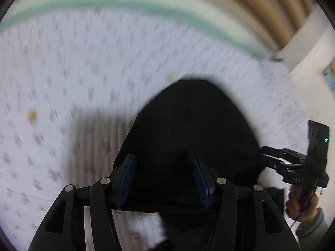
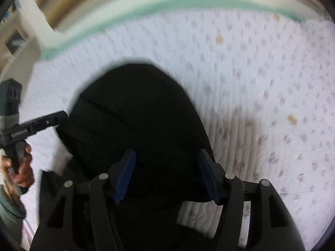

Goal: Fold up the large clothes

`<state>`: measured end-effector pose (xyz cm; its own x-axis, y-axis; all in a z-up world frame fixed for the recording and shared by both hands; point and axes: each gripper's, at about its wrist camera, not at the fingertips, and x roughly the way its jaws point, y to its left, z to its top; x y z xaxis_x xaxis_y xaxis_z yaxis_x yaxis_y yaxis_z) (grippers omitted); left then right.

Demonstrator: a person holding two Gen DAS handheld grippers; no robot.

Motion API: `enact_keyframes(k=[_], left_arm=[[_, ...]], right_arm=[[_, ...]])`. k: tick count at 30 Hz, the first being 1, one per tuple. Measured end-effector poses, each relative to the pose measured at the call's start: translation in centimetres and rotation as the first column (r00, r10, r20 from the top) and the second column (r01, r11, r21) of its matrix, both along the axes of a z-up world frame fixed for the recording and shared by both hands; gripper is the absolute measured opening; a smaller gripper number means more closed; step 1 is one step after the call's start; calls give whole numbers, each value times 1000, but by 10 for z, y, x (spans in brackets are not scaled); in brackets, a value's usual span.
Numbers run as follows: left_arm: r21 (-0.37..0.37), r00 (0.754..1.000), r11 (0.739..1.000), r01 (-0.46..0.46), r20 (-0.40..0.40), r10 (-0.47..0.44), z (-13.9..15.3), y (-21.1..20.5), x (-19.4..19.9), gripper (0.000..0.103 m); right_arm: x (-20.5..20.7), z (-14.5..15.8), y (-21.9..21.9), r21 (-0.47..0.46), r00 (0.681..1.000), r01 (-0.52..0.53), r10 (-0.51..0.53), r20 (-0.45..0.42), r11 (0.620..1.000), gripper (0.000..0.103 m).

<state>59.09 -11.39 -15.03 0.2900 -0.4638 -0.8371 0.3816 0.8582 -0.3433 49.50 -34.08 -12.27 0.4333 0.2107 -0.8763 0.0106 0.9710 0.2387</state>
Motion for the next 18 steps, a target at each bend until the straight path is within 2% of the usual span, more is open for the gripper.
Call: enact_keyframes(k=[2, 3, 7, 10, 12, 14, 16, 18], left_arm=[[15, 999, 1000, -13, -46, 14, -33, -2, 2, 55], [9, 999, 1000, -18, -37, 18, -40, -2, 2, 56], [31, 999, 1000, -5, -37, 6, -34, -3, 4, 56], [27, 999, 999, 19, -27, -18, -15, 0, 4, 56], [0, 999, 999, 39, 3, -39, 8, 8, -2, 56], [-54, 997, 996, 64, 47, -61, 37, 19, -5, 56], [-78, 995, 994, 74, 78, -68, 54, 24, 1, 58], [-108, 993, 990, 87, 90, -77, 69, 25, 13, 75]], right_arm=[[2, -31, 1, 0, 998, -14, 14, -57, 1000, 64], [0, -43, 1, 3, 999, -11, 12, -52, 1000, 64], [-4, -47, 5, -20, 1000, 6, -7, -26, 1000, 64], [-2, -40, 7, -11, 999, -2, 2, -39, 1000, 64], [-4, -26, 0, 16, 999, -10, 11, -45, 1000, 64], [-6, -6, -6, 44, 1000, -25, 26, -11, 999, 65], [-2, 14, -13, 74, 999, -41, 39, 30, 996, 68], [10, 29, -18, 108, 997, -55, 50, 54, 993, 70]])
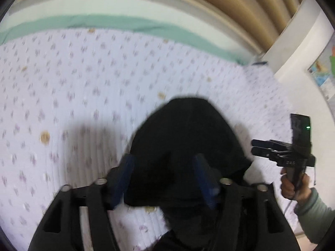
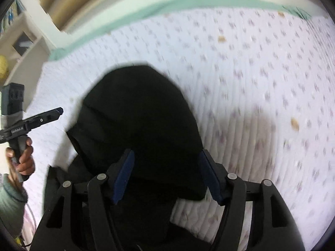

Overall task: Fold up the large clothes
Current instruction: 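Fold the hem up onto the hood with both tools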

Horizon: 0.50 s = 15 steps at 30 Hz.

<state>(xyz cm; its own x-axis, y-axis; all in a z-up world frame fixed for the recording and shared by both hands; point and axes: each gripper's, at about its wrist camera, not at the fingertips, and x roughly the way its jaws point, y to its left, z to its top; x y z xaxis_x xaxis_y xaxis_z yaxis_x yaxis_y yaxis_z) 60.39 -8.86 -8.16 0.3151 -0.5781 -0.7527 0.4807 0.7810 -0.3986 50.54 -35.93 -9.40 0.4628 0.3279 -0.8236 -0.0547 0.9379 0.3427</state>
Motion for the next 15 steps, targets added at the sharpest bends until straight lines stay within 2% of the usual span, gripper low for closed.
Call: enact_keyframes(k=[2, 4, 5, 8, 11, 15], left_arm=[[15, 1000, 1000, 18, -6, -18, 1, -6, 17, 79], [24, 998, 999, 35, -46, -34, -10, -19, 30, 79], [19, 994, 998, 52, -93, -50, -21, -26, 41, 79], [0, 976, 996, 92, -200, -90, -53, -46, 66, 79], [-40, 958, 992, 116, -259, -122, -73, -54, 72, 79], [-46, 954, 993, 105, -277, -114, -90, -60, 77, 77]], right_arm=[[14, 5, -1, 3, 1000, -11, 11, 0, 1000, 71], [34, 1, -2, 6, 999, -28, 28, -17, 1000, 71], [43, -3, -3, 12, 999, -26, 26, -35, 1000, 71], [71, -32, -13, 66, 996, -31, 36, -79, 997, 71], [88, -57, -9, 109, 992, -48, 60, -111, 993, 71], [106, -76, 0, 175, 986, -72, 97, -138, 982, 71]])
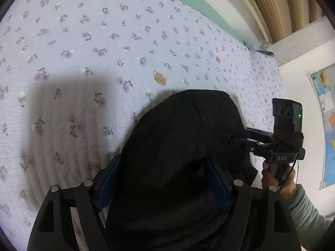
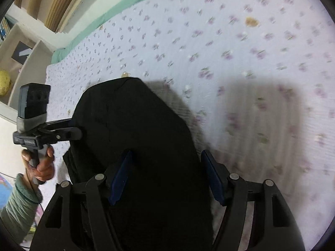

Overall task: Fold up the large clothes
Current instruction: 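Fold the hem up onto the hood with both tools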

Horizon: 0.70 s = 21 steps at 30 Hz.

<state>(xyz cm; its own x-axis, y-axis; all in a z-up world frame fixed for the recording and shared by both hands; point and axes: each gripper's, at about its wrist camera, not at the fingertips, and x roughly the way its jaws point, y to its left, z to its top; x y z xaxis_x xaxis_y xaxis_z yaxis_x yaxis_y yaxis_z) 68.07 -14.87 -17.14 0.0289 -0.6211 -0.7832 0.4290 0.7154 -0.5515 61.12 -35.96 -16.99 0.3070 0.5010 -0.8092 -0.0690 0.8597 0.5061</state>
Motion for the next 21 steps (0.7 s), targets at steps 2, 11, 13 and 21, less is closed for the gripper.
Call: enact_keyframes(k=[2, 11, 13, 21], left_arm=[[11, 999, 1000, 6, 38, -6, 0, -2, -5, 52], [-4, 969, 996, 94, 230, -90, 68, 22, -76, 24], [-6, 957, 994, 108, 270, -103, 88, 32, -102, 24], [52, 915, 988, 145, 372, -154, 147, 58, -238, 24]], right_arm=[[3, -4, 10, 16, 1000, -21, 21, 1, 1000, 58], [-63, 71, 48, -124, 966, -113, 138, 218, 986, 24], [-91, 93, 54, -140, 953, -121, 154, 260, 983, 24], [-237, 154, 88, -290, 906, -108, 214, 364, 951, 24]])
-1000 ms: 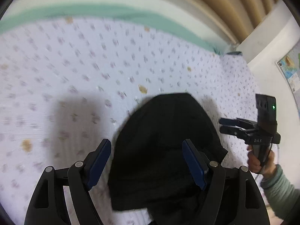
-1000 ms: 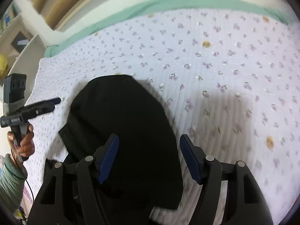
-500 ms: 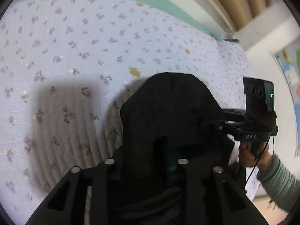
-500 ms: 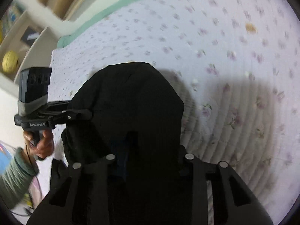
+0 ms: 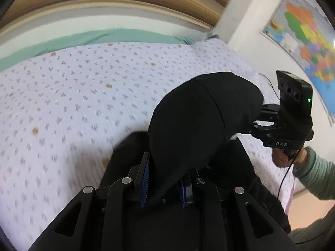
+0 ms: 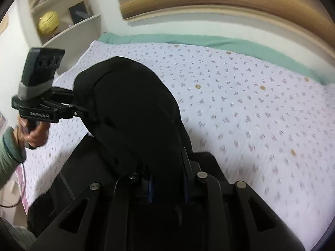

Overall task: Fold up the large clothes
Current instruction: 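Fold the hem up onto the hood with both tools, then open both tools and lift them off the folded jacket, then grasp the sides of the folded black jacket with both tools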

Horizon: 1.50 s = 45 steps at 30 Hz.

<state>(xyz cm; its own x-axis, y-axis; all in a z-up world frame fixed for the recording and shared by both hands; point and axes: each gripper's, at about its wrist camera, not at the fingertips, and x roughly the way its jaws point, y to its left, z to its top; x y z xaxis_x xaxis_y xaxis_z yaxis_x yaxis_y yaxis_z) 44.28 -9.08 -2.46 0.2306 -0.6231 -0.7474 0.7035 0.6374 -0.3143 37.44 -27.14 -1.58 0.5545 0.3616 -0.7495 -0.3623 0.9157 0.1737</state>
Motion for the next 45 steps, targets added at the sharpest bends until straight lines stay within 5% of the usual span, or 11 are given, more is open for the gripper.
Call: enact_keyframes(k=[7, 12, 18, 22, 26, 28, 30, 33, 39, 41, 45], left_arm=[[56, 1000, 998, -17, 14, 17, -4, 14, -109, 24], [152, 997, 987, -59, -47, 67, -55, 25, -174, 28], [267, 971, 950, -160, -132, 201, -122, 39, -194, 43], [190, 945, 955, -229, -191, 265, -109, 72, -205, 43], [95, 945, 957, -275, -157, 287, -52, 98, -208, 43], [9, 952, 959, -283, -116, 282, -18, 97, -200, 45], [-80, 958, 959, -272, -119, 261, 3, 87, -185, 64], [-155, 957, 954, -257, -181, 228, 1, 65, -163, 65], [-11, 908, 964, -266, -338, 246, -108, 33, -140, 64], [65, 916, 964, -258, -302, 266, -143, 25, -150, 64], [128, 931, 955, -268, -221, 291, -145, 12, -155, 64]], right_arm=[[-112, 6, 20, -60, 1000, 3, -2, 5, 998, 24], [-174, -28, 35, -103, 998, 11, -17, -59, 995, 24], [-211, -81, 44, -168, 982, 55, -84, -170, 984, 28], [-232, -95, 29, -143, 956, 109, -144, -257, 984, 28], [-245, -58, 2, -56, 946, 210, -217, -240, 976, 36], [-239, -31, -8, 56, 950, 241, -224, -216, 969, 47], [-225, -4, -8, 158, 961, 246, -220, -166, 956, 77], [-195, 16, 11, 211, 972, 228, -211, -100, 950, 84], [-155, -83, 61, -18, 955, 180, -179, -235, 984, 73], [-156, -125, 61, -64, 932, 178, -189, -309, 982, 73], [-168, -150, 64, -92, 934, 217, -234, -268, 972, 73]])
